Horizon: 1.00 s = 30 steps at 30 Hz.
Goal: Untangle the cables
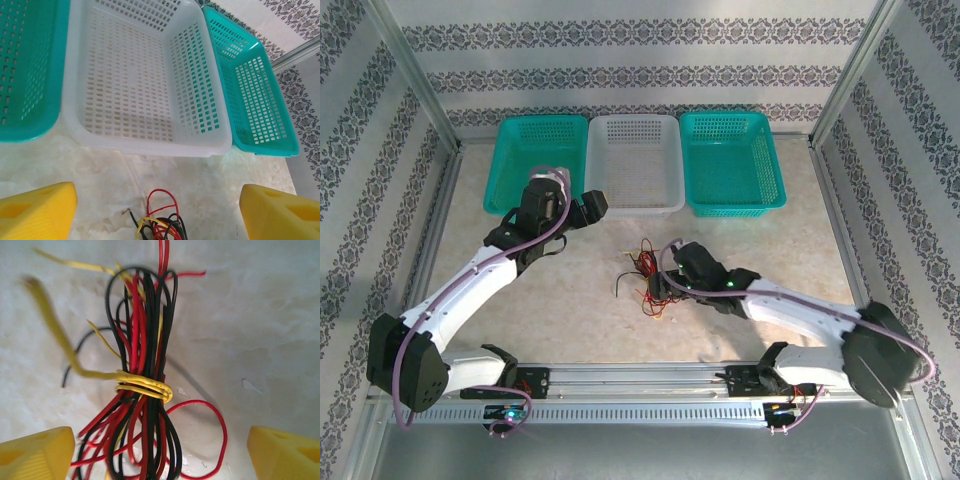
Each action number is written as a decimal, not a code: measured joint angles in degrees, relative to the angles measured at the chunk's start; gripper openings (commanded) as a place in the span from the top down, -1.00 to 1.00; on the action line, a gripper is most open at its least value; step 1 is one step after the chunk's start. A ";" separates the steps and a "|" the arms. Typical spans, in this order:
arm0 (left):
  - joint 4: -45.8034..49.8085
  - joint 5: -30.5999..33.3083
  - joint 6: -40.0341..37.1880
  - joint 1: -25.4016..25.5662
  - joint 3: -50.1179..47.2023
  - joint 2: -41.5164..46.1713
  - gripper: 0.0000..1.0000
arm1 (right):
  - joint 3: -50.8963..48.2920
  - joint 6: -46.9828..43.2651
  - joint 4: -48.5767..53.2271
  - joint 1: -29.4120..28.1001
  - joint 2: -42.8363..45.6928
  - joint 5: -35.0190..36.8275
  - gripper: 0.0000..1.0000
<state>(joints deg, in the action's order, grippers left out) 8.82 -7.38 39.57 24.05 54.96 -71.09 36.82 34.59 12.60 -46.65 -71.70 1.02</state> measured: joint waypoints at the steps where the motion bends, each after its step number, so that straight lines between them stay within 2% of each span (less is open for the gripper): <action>1: -0.24 -0.17 0.20 0.00 -0.26 0.00 -0.70 | 1.05 -0.35 -0.02 -0.15 -2.27 -0.57 -0.74; 3: -0.24 -0.59 0.39 0.00 -0.35 0.00 -0.68 | 2.95 -0.59 -0.07 -0.48 -5.57 -0.94 -0.70; 6: -0.24 -1.27 0.55 0.00 -0.35 0.00 -0.83 | 5.27 -1.07 -0.39 -0.42 -9.01 -1.64 -0.60; 13: 0.83 -1.64 0.63 0.00 -1.66 1.49 -0.92 | 7.45 -2.03 -2.58 -0.35 -16.72 -4.81 -0.28; 16: 1.27 -1.64 0.59 0.00 -2.32 2.32 -0.99 | 7.43 -2.05 -2.91 -0.35 -16.85 -5.44 -0.03; 20: 1.31 -2.21 0.04 0.00 -2.84 2.69 -0.99 | 7.28 -3.10 -2.58 -0.07 -15.34 -6.64 0.44; 22: 1.38 -2.93 -0.79 0.00 -2.84 2.69 -0.99 | 7.23 -3.54 -1.68 0.70 -13.18 -7.58 0.61; 26: 2.80 -4.74 -3.74 0.00 -2.14 2.38 -0.99 | 7.17 -4.81 0.09 3.82 -6.27 -10.69 0.80; 30: 4.50 -7.58 -7.34 -0.04 0.72 1.75 -0.99 | 7.74 -6.10 3.45 8.35 1.49 -14.43 0.88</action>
<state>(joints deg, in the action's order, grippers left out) 13.32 -14.96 32.23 24.01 55.68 -69.34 44.56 28.49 16.05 -38.30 -70.22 -13.41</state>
